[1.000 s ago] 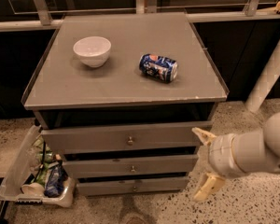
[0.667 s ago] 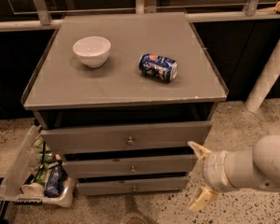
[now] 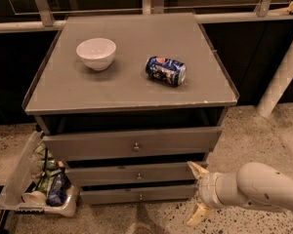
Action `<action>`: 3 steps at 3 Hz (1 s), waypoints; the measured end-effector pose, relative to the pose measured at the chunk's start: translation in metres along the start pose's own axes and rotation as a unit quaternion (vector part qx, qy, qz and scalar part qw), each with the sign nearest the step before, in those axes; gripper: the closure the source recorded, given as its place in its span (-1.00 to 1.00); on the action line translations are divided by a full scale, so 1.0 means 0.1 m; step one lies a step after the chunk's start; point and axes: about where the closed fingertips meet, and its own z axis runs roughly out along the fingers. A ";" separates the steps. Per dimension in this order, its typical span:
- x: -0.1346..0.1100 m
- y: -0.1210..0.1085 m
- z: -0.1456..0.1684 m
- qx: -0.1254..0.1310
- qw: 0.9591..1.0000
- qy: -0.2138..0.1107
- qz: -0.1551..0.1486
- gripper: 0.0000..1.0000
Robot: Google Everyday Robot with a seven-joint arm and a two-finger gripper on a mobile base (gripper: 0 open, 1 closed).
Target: Open bottom drawer
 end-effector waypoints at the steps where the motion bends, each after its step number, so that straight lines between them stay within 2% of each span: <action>1: 0.00 0.00 0.00 0.000 1.000 0.000 0.000 -1.00; 2: 0.04 0.03 0.09 -0.013 1.000 0.003 0.007 -1.00; 3: 0.14 0.11 0.33 -0.030 1.000 0.000 0.003 -1.00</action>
Offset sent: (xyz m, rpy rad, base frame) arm -0.0001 0.0032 -0.0241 -0.0002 0.0707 -0.0002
